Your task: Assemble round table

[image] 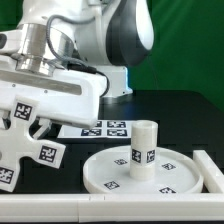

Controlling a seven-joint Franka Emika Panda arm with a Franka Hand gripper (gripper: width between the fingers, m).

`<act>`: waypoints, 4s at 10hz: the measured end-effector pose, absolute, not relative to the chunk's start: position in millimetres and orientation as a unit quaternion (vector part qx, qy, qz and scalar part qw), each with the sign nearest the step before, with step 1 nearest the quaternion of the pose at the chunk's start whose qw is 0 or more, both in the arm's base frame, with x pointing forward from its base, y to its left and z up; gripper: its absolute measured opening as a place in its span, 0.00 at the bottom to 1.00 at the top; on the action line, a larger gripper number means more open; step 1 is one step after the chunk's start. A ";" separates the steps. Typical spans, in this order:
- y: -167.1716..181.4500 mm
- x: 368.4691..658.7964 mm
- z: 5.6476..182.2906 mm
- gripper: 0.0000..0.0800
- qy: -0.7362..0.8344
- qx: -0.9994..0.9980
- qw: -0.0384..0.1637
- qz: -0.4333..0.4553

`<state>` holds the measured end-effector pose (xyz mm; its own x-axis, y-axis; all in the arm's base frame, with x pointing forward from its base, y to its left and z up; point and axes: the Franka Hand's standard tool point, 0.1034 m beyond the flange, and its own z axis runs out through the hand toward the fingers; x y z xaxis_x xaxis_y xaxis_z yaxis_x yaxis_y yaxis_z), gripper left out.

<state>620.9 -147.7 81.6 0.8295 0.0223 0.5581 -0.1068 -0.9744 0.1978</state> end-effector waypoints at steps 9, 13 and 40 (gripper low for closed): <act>-125.6 594.7 60.7 0.28 -0.070 0.959 0.088 0.262; -126.9 595.8 40.9 0.28 -0.072 0.960 0.089 0.254; -116.5 563.9 79.8 0.81 -0.079 0.992 -0.032 0.098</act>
Offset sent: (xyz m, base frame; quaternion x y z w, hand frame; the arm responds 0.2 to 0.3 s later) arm 0.0000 0.0000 0.0000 0.0000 0.0000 0.0000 1.0000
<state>563.9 -116.5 79.8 0.9685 -0.1620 0.1892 -0.1495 -0.9856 -0.0787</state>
